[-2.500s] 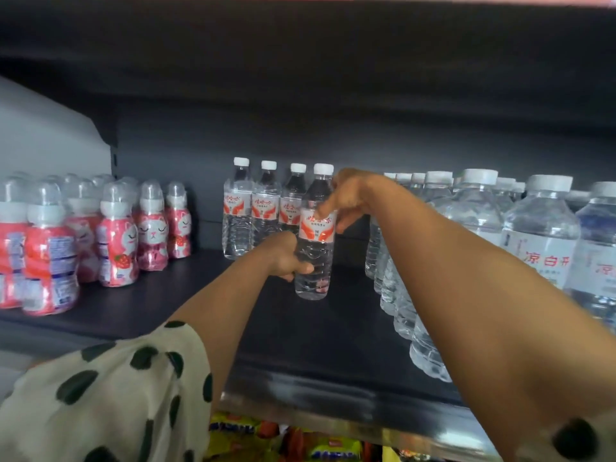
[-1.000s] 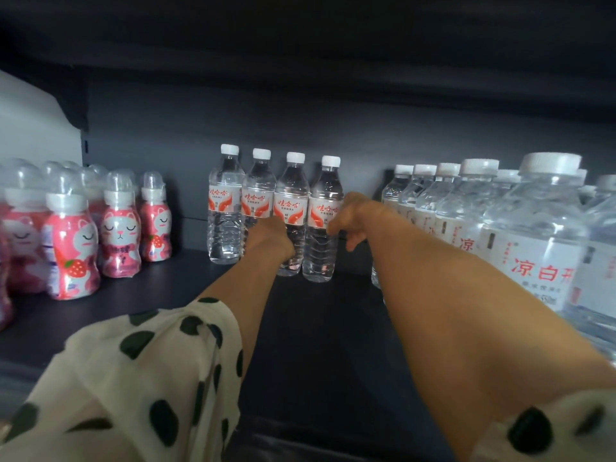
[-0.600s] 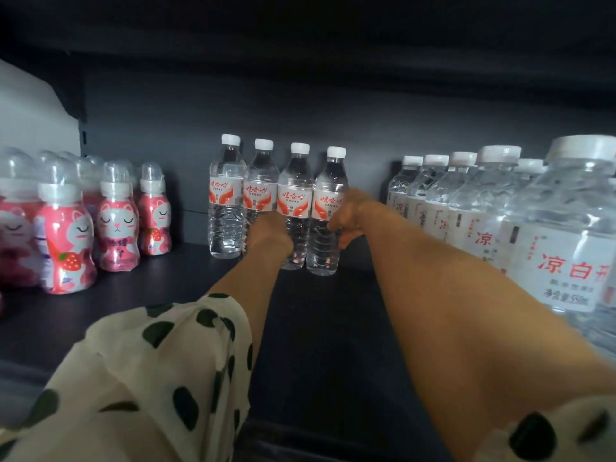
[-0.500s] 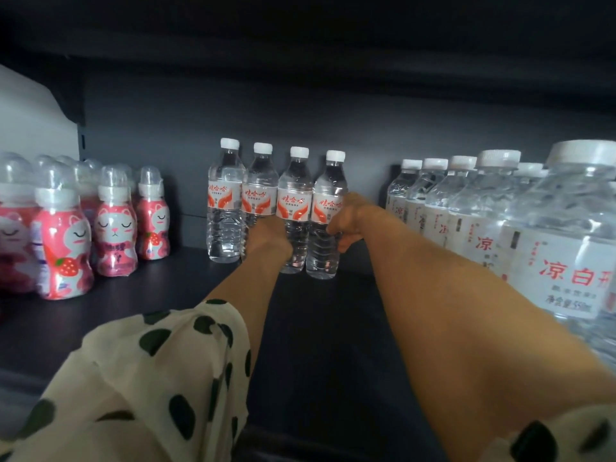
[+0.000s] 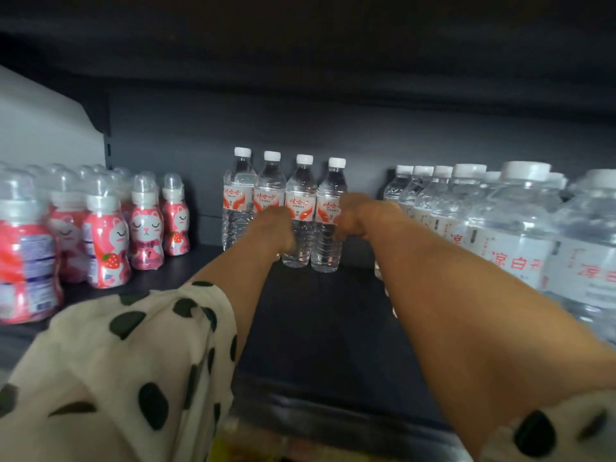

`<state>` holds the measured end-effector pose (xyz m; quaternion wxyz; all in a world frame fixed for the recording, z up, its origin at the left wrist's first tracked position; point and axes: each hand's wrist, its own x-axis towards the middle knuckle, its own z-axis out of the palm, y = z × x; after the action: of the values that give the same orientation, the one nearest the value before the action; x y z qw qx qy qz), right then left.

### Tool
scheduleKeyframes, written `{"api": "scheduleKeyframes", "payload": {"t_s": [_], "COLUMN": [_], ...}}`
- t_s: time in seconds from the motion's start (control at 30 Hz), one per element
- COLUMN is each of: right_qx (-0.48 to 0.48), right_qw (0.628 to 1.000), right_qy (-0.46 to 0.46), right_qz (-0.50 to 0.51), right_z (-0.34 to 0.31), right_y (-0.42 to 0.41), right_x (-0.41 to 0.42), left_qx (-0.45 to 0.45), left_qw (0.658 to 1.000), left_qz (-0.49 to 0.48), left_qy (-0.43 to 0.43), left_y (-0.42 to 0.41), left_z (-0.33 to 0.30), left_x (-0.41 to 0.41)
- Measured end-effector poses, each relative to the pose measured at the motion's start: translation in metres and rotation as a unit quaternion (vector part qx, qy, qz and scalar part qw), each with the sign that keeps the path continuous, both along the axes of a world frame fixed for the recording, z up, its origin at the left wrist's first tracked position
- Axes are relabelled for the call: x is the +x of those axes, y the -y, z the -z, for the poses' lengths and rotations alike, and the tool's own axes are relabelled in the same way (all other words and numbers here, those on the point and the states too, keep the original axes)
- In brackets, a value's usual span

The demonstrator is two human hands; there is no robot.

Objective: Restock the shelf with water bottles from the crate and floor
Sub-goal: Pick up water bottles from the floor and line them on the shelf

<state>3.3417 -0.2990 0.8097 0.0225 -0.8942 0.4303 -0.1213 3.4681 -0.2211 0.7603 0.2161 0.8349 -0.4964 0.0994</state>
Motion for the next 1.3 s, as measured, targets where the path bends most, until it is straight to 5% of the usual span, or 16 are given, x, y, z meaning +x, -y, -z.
{"api": "scheduleKeyframes", "payload": {"t_s": [0.27,0.43,0.83,1.3], "right_qx": [-0.064,-0.118,-0.168,-0.059], "right_qw": [0.994,0.988,0.98,0.985], "right_qy": [-0.088,-0.095,-0.086,-0.132], "right_qz": [-0.017,-0.029,-0.06,-0.091], "right_z": [0.02,0.04,0.093,0.272], "right_y": [-0.08,-0.134,-0.245,-0.318], "right_x": [-0.054,-0.103,-0.224,-0.32], "left_qx": [0.12,0.112,0.102,0.193], "left_qw": [0.986,0.98,0.982,0.963], "left_qz": [0.011,0.026,0.053,0.165], "left_qy": [0.114,0.163,0.147,0.092], "left_y": [-0.09,-0.144,-0.255,-0.306], "left_z": [-0.004,-0.001,0.037,0.218], "left_x": [-0.05,-0.093,-0.217,-0.312]}}
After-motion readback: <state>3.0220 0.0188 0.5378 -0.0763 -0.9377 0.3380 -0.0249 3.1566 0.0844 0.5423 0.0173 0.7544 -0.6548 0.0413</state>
